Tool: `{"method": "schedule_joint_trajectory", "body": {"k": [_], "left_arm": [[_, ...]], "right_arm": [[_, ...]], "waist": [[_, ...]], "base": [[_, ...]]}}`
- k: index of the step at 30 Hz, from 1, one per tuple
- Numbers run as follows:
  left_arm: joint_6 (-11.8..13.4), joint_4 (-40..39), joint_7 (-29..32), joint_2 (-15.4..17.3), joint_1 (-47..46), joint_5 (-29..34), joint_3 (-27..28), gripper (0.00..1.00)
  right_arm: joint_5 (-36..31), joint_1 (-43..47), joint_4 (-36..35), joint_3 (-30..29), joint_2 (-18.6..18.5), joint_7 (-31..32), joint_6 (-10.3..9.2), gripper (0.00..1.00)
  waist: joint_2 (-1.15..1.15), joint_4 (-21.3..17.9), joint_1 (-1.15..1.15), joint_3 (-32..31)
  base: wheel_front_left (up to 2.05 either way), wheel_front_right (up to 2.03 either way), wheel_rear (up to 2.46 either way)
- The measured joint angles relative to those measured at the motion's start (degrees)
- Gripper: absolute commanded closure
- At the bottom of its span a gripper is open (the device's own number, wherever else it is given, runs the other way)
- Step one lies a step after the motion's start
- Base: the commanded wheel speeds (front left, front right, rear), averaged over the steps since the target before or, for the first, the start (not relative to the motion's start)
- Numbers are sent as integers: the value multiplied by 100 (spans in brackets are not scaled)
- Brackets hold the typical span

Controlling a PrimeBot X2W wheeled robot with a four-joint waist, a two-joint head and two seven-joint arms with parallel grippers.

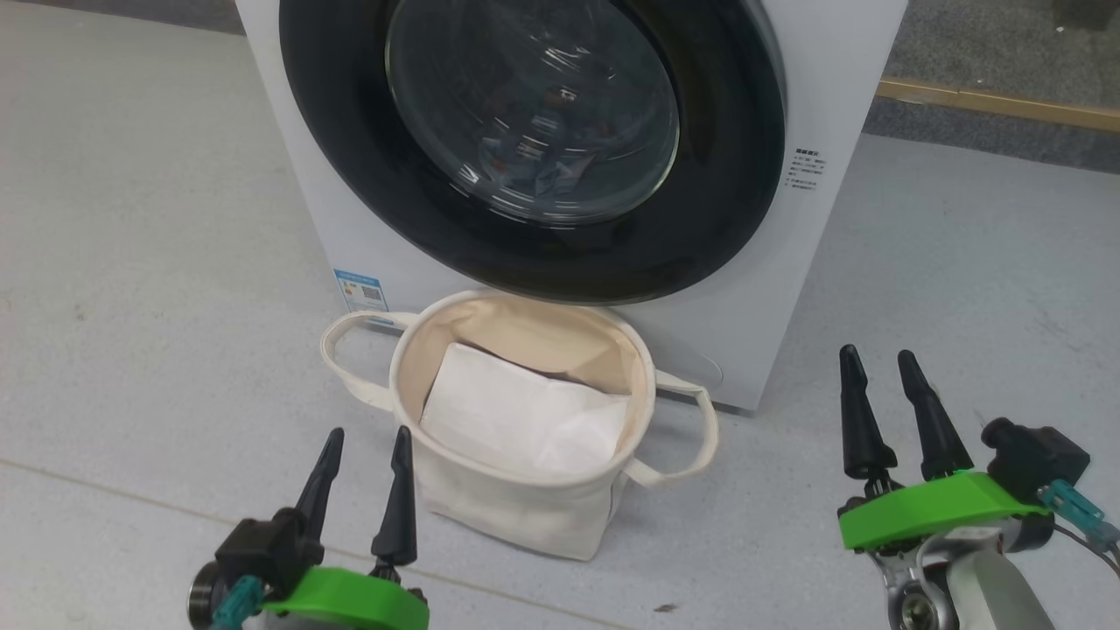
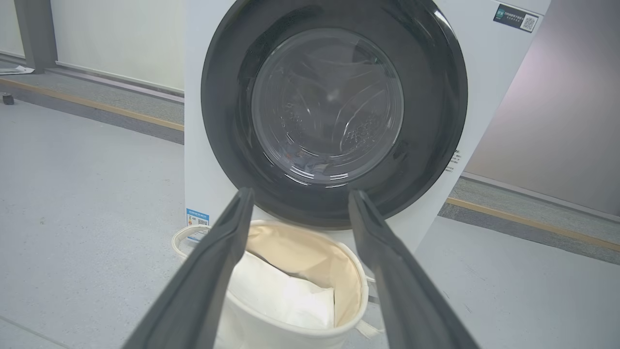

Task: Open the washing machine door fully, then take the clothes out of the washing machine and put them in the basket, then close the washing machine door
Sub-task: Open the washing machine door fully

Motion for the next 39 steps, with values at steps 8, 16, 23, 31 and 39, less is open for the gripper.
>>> {"method": "schedule_joint_trajectory", "body": {"k": [8, 16, 23, 31, 39], "left_arm": [[43, 5, 0, -1, -7, 330, -92, 0], [187, 104, 0, -1, -87, 557, -286, 0], [267, 88, 0, -2, -385, 743, -425, 0], [391, 86, 0, -5, -835, 835, -617, 0], [581, 85, -1, -29, -1250, 684, -857, 0]], "right_arm": [[823, -27, 44, -45, 2, 0, 0, 100], [3139, -609, 854, -196, 2, 42, -1, 100], [4267, -1365, 967, -634, -2, 439, -1, 100], [5632, -2370, 1239, -1090, -120, 1454, -1, 100], [6660, -3356, 1920, -1423, -536, 2706, -1, 100]], "waist": [[0, -10, 0, 118], [0, 7, 0, 361], [0, 27, 0, 729], [0, 47, 0, 1353], [0, 144, 0, 1970]], "base": [[0, 0, 0], [0, 0, 0], [0, 0, 0], [0, 0, 0], [0, 0, 0]]}}
